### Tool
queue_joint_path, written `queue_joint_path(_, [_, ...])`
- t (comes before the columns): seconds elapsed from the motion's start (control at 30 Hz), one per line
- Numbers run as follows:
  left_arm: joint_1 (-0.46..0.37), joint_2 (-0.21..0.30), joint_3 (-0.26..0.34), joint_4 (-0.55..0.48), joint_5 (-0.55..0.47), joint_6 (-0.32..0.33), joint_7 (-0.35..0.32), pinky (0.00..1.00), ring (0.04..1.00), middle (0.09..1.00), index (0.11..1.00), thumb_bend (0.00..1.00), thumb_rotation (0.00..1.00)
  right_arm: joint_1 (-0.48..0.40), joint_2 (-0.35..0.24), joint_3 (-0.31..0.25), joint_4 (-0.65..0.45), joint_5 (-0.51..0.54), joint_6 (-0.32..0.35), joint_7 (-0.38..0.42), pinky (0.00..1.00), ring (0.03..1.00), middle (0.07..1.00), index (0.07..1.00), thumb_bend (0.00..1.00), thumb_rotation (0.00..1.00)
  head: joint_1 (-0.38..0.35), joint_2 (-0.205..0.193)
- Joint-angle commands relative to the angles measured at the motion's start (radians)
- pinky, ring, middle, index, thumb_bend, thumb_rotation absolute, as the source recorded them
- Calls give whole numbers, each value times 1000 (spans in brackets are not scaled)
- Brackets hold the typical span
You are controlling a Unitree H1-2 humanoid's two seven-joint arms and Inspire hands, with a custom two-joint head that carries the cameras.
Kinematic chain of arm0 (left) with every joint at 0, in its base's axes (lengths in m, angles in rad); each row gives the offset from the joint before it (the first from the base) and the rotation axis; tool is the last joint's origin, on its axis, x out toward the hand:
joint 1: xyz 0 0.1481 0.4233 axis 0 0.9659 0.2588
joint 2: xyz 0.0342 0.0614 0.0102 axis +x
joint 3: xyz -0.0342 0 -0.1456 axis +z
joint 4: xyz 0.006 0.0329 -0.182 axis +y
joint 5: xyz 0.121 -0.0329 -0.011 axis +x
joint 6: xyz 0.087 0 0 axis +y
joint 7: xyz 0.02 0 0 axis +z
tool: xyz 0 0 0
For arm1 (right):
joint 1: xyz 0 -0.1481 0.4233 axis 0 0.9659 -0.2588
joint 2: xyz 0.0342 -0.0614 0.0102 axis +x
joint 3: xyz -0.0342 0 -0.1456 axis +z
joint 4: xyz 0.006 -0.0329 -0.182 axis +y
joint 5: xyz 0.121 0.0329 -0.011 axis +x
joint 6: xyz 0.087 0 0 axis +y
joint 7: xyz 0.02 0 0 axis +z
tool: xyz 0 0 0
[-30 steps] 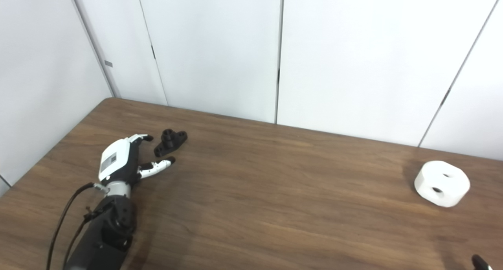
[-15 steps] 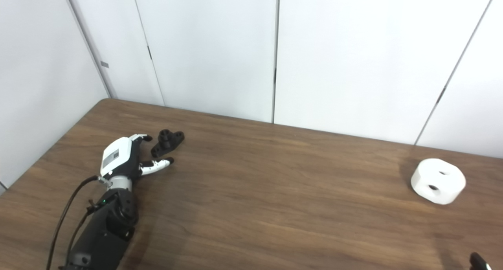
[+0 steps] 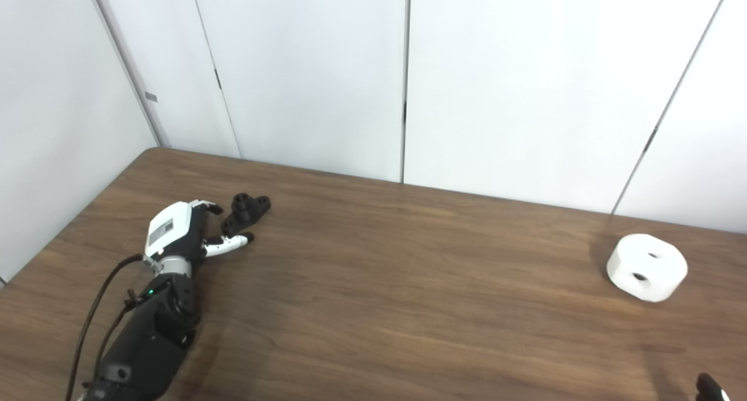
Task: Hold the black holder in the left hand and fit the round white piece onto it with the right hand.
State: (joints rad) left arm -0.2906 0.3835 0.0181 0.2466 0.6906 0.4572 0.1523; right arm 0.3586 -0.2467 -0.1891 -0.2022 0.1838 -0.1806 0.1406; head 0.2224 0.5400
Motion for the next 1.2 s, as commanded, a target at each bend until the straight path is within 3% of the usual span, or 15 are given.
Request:
queue_joint_path(0.0, [-48,30,-2,-9,-2,0,10,982,951,897,702,806,386,34,15,27,7,2,22,13,1000,1000,987,958,755,1000,1,2])
queue_joint_path(0.33, [-54,29,-13,-4,-6,-4,21,978,938,864,632,788,342,38,11,25,-1,17,35,14,1000,1000,1000,973,730,1000,-3,10])
queue_joint_path(0.5, [-54,25,-14,19,-13,-41,60,963,917,836,587,762,251,39,11,23,-5,19,46,9,1000,1000,999,968,734,1000,-6,11])
queue_joint_path(0.57, [-54,22,-15,33,-17,-59,88,954,905,820,512,571,113,39,11,22,-6,18,48,7,1000,1000,999,970,736,1000,-6,13])
queue_joint_path(0.63, [-56,22,-20,48,-14,-72,112,939,886,798,496,531,78,40,10,22,-6,17,46,7,1000,1000,997,969,734,1000,-6,13])
queue_joint_path(0.87, [-72,30,-57,106,5,-85,155,897,855,778,495,502,61,42,10,21,-5,22,44,8,1000,1000,995,969,741,1000,-6,13])
queue_joint_path(1.17, [-72,42,-87,116,-10,-81,155,876,852,779,494,500,56,46,12,24,-20,15,52,4,1000,1000,987,965,751,1000,-11,16])
